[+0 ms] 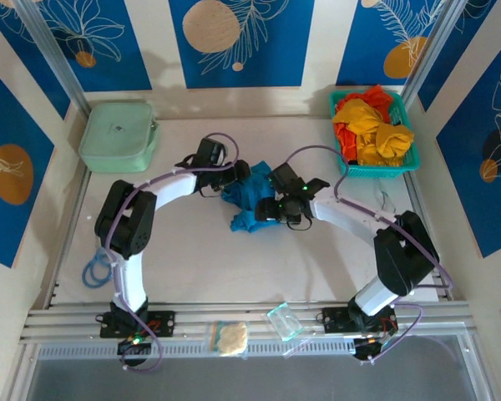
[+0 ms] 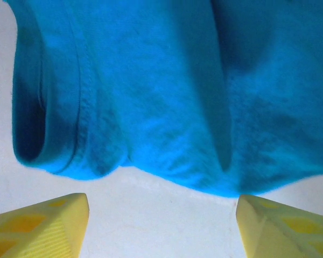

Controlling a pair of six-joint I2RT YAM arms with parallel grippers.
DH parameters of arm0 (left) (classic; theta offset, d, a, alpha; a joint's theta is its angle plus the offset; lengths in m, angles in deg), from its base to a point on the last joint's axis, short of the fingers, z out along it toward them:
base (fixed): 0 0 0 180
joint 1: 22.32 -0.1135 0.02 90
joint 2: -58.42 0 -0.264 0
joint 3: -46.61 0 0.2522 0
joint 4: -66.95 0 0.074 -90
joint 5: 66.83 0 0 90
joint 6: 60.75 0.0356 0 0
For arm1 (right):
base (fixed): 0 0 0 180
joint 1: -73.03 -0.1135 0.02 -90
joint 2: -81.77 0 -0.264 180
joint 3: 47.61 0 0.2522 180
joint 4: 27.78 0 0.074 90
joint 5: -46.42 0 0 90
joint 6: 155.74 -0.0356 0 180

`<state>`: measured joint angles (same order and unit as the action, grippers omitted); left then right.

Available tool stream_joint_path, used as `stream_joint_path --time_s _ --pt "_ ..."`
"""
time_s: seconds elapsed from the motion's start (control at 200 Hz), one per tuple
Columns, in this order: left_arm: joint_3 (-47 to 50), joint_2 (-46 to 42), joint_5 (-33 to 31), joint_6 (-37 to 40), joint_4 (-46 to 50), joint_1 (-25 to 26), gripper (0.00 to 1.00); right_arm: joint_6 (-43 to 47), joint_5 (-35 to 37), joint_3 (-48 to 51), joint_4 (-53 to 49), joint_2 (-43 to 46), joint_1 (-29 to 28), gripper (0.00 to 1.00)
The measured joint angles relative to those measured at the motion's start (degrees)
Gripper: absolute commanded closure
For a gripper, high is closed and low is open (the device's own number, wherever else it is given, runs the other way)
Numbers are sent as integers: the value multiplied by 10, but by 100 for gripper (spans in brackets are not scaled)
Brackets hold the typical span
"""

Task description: Fold and stack the t-shirts

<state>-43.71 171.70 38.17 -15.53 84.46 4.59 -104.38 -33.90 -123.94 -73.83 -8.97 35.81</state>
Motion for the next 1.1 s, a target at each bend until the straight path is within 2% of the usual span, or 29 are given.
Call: stream_joint_path --time_s 0.04,0.075,0.15,0.205,0.36,0.475,0.69,0.77,0.841,1.001,1.101 --pt "0 11 6 -8 -21 0 26 -4 9 -4 5 -11 -7 29" --pt "0 20 10 -15 -36 0 34 -6 19 -9 6 -21 -13 29" --pt "1 42 19 -32 -63 0 59 -6 45 -26 0 -37 -33 29" --pt "3 54 26 -34 -76 0 74 -6 69 -46 -14 -43 -56 30" --pt "8 58 31 -41 -87 0 100 -4 130 -119 -51 -49 -125 34" --pt "8 55 32 -42 -88 0 100 -7 157 -158 -77 -66 -148 39" --pt "12 22 32 -31 -78 0 100 -9 193 -196 -106 -158 -145 53" --pt "13 6 32 -27 -72 0 100 -12 205 -203 -113 -190 -144 72" --pt "13 -9 31 -19 -64 0 100 -15 214 -207 -119 -208 -144 100" --pt "13 -51 22 4 -26 0 100 -9 225 -214 -127 -199 -148 100" --pt "13 -98 -3 34 24 0 100 23 205 -217 -126 -166 -161 100"
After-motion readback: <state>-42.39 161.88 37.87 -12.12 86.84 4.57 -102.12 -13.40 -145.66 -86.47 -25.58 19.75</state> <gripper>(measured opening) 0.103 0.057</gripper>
